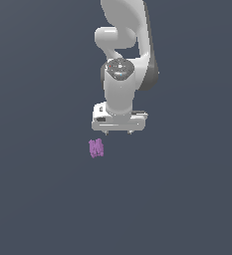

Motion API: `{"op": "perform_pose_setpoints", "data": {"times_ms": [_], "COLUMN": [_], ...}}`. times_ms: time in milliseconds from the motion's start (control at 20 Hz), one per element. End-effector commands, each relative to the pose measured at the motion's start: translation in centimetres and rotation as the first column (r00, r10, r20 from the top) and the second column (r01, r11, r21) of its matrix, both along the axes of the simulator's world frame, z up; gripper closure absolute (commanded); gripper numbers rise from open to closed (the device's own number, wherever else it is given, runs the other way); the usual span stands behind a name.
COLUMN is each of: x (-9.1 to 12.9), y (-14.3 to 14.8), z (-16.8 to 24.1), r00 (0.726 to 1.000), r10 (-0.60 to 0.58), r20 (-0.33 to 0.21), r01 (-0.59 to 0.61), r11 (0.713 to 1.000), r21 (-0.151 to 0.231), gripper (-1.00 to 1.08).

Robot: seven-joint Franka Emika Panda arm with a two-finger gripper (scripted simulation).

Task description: Pick up the object and move it to a goal position.

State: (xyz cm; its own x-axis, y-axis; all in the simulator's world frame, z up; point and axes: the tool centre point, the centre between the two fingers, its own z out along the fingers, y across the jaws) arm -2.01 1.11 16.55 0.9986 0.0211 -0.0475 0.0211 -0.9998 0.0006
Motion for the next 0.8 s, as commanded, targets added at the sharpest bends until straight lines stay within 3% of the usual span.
{"op": "perform_pose_setpoints", "data": {"times_ms": [0, 400, 750], "x": [0.0, 1.4, 1.4], "y": [0.0, 0.3, -0.1], "z": [0.0, 2.3, 1.9], "r00": [1.0, 0.997, 0.997], "r10": [0.0, 0.043, 0.048], "r20": [0.0, 0.057, 0.056], "r01": [0.0, -0.043, -0.048], "r11": [1.0, 0.999, 0.999], "r21": [0.0, -0.005, -0.005], "gripper": [-0.92, -0.92, -0.92]}}
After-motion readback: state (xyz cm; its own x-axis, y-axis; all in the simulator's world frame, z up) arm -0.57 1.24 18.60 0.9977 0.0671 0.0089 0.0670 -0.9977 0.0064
